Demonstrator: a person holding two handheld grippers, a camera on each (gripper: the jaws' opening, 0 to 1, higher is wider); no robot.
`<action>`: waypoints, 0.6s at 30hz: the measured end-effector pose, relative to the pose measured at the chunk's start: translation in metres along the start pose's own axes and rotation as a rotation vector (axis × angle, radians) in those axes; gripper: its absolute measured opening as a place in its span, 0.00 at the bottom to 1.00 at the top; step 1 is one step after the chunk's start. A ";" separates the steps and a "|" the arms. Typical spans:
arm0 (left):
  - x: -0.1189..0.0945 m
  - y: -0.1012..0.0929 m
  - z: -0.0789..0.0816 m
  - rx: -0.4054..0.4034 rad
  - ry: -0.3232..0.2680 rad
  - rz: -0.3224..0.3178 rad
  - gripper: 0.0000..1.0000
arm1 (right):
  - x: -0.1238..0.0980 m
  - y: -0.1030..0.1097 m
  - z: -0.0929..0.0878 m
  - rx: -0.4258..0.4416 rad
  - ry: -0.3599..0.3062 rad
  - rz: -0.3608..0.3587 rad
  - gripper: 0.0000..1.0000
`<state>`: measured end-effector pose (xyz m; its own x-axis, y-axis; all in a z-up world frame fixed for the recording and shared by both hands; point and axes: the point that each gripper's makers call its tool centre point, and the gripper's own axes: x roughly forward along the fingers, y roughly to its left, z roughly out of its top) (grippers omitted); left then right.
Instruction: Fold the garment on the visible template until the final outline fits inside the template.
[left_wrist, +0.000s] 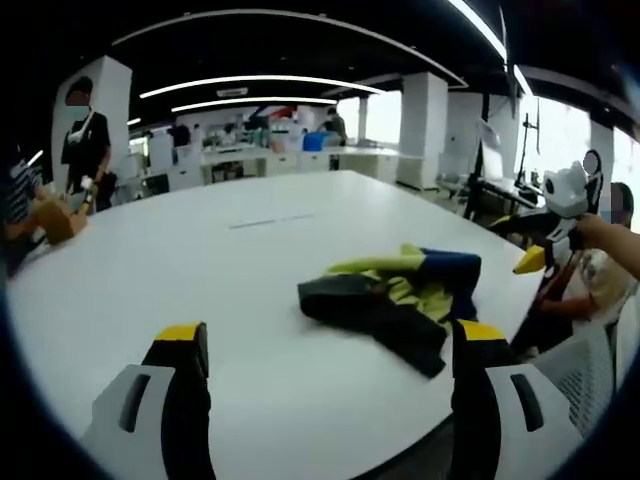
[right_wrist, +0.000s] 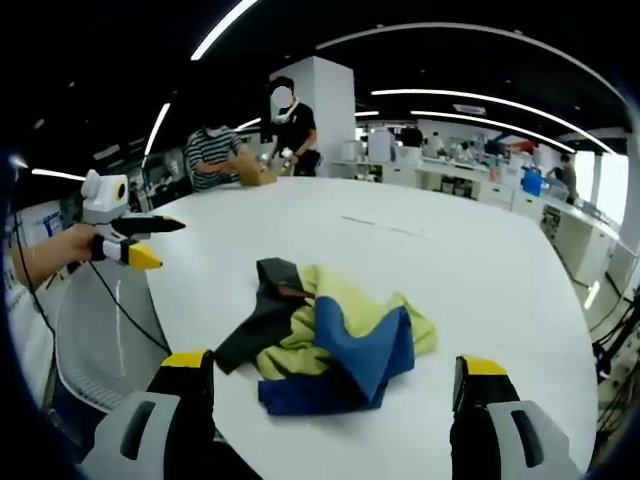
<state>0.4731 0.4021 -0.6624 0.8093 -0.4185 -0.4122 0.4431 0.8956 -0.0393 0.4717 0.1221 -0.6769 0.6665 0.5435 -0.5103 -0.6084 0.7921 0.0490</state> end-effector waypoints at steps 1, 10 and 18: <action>-0.001 0.000 0.000 -0.001 -0.003 0.002 0.99 | 0.000 0.000 0.000 -0.001 0.000 0.001 0.99; -0.004 0.005 -0.002 -0.011 -0.005 0.015 0.97 | 0.002 0.003 0.002 -0.003 -0.003 0.012 0.99; -0.003 0.007 -0.005 -0.019 -0.007 0.008 0.95 | 0.002 0.005 0.002 -0.004 -0.003 0.008 0.98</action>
<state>0.4722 0.4107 -0.6665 0.8158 -0.4120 -0.4058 0.4289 0.9018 -0.0532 0.4709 0.1273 -0.6764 0.6627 0.5510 -0.5072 -0.6156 0.7865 0.0501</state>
